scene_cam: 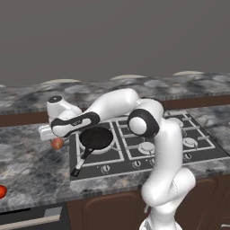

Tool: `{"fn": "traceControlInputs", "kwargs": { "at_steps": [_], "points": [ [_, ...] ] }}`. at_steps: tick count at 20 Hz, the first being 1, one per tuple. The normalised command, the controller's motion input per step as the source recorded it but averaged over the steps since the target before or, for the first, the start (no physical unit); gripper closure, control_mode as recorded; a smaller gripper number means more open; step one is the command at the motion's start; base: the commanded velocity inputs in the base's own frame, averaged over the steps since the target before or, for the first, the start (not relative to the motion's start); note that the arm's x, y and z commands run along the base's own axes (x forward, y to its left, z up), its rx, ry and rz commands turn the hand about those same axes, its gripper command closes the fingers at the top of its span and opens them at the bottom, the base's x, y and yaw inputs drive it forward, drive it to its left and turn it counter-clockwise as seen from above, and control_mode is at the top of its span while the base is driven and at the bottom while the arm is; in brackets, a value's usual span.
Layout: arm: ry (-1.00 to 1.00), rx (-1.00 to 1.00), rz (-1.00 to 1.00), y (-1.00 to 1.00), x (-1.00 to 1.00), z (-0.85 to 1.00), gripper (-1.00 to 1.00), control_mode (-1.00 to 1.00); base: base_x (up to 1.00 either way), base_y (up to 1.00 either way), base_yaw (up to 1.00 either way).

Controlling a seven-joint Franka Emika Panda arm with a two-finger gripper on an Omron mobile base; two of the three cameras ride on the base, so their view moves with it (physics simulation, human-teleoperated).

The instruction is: Place the pan on the front left burner on the stove. Then place the tomato and the onion in the pan and turn on the front left burner.

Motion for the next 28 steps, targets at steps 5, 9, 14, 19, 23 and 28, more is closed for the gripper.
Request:
{"fn": "traceControlInputs", "kwargs": {
  "at_steps": [5, 9, 14, 19, 23, 28],
  "points": [
    [0.0, 0.0, 0.07, 0.04, 0.22, -0.16, -1.0, -1.0, 0.0, 0.0, 0.0],
    [0.0, -0.01, 0.05, 0.01, 0.23, -0.2, -1.0, -1.0, 0.0, 0.0, 0.0],
    [0.0, 0.0, 0.04, 0.02, 0.11, -0.22, -1.0, -1.0, 0.0, 0.0, 0.0],
    [0.0, 0.0, 0.03, 0.05, 0.0, -0.18, -1.0, -1.0, 0.0, 0.0, 0.0],
    [0.04, 0.0, 0.01, 0.04, 0.0, -0.17, -1.0, -1.0, 0.0, 0.0, 0.0],
    [0.07, 0.0, 0.0, 0.02, 0.0, -0.19, -1.0, -1.0, 0.0, 0.0, 0.0]
  ]
}}
